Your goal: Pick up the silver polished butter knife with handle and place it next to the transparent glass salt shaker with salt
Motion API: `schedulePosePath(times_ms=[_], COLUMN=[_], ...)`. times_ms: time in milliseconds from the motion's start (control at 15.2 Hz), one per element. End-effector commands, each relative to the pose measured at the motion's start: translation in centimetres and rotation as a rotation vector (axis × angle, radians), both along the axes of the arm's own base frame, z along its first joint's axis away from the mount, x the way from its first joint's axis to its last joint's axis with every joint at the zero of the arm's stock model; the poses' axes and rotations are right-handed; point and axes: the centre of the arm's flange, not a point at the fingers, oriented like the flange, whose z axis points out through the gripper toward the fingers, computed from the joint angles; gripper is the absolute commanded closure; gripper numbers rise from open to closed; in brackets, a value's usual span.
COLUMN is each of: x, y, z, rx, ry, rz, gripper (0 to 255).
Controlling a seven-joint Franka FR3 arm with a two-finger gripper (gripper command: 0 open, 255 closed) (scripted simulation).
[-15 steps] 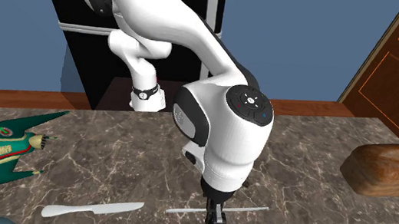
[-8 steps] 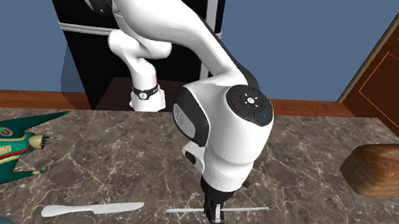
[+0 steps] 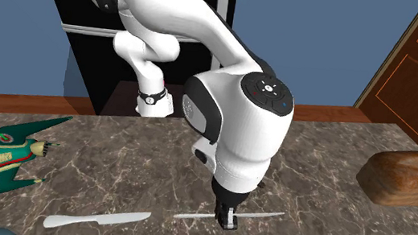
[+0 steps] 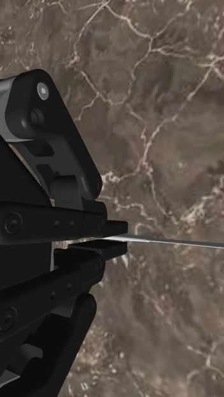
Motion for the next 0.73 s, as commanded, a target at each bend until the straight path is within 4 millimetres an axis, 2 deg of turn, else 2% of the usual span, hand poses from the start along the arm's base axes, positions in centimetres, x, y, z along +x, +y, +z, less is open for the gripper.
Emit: schedulePosePath(times_ms=[0, 660], x=[0.0, 0.0], y=[0.0, 0.0], z=[1.0, 6.3], rx=[0.000, 0.000], ry=[0.000, 0.000], rz=[0.000, 0.000], gripper=[255, 255])
